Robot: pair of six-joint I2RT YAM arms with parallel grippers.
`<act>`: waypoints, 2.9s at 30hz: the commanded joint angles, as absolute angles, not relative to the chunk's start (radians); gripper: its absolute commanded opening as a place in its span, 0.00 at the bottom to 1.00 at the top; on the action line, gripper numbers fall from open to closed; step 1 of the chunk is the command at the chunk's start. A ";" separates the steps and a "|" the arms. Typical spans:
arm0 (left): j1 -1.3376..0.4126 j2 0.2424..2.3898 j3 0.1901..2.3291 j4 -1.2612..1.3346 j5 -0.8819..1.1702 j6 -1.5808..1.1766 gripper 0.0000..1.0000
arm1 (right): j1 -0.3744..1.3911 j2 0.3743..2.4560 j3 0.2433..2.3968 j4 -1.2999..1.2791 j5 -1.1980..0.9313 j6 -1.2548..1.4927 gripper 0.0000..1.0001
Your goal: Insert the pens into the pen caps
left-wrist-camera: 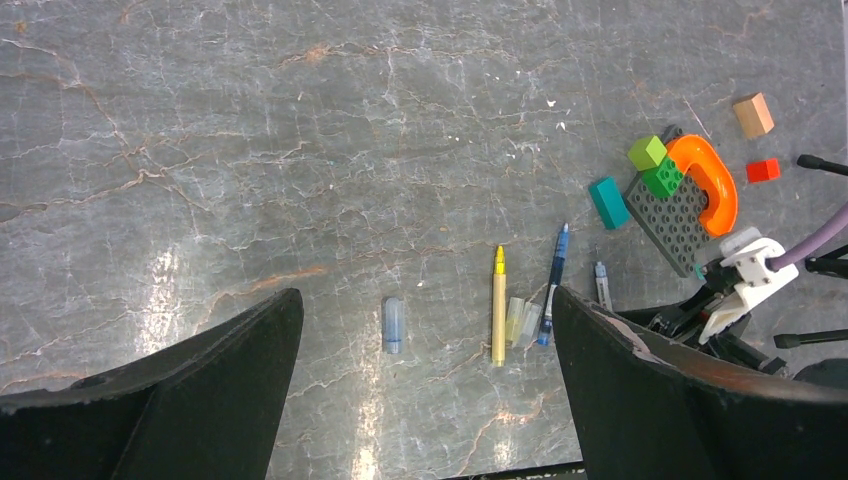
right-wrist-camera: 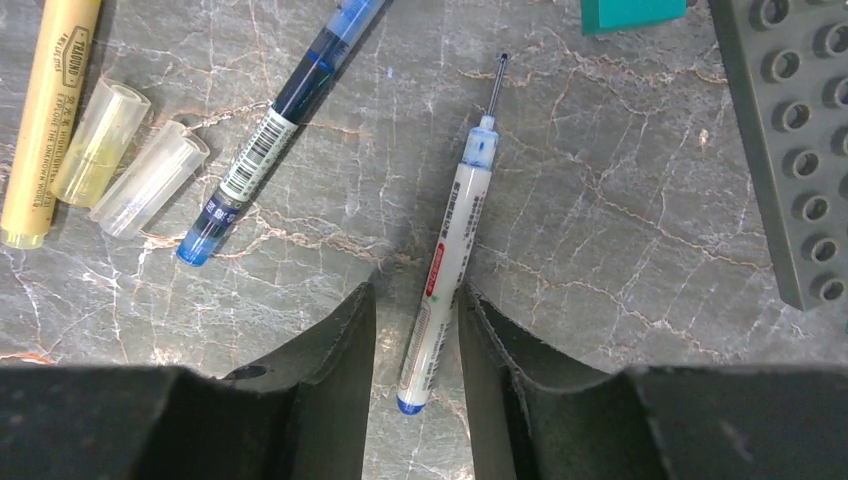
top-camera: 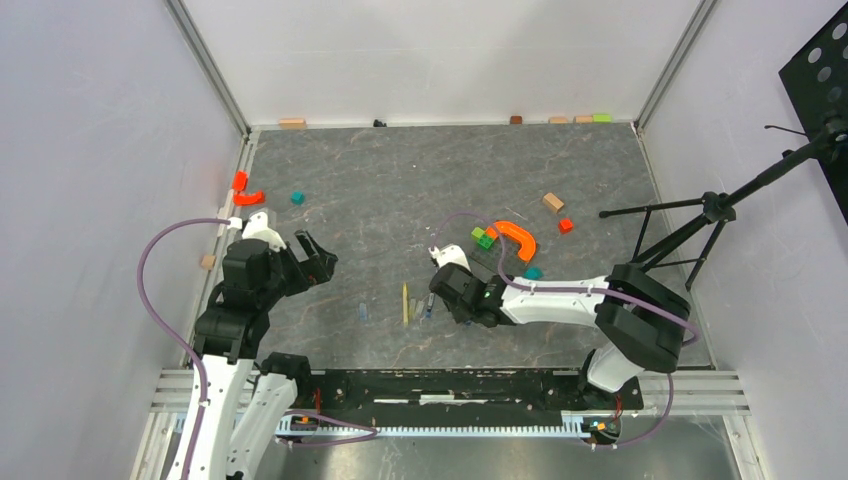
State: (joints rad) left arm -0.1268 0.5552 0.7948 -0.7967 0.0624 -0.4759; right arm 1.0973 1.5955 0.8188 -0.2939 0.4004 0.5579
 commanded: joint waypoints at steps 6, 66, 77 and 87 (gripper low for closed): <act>-0.132 0.558 0.793 -0.757 0.064 -0.472 1.00 | 1.052 1.563 0.764 -0.263 0.251 0.512 0.29; -1.157 1.855 1.345 -0.706 -0.559 -1.067 0.55 | 0.976 0.575 0.640 -0.739 0.716 0.796 0.79; -1.134 1.911 1.292 -0.627 -0.512 -1.094 0.54 | 0.976 0.577 0.628 -0.727 0.696 0.798 0.78; -1.115 1.952 1.250 -0.543 -0.448 -1.088 0.41 | 0.975 0.616 0.622 -0.697 0.681 0.791 0.78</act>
State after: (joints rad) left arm -1.1210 1.9278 1.2739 -0.6121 -0.4694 -1.0515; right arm 0.9768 0.5991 0.6239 -0.7383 0.6834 0.7849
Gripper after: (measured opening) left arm 0.454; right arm 0.787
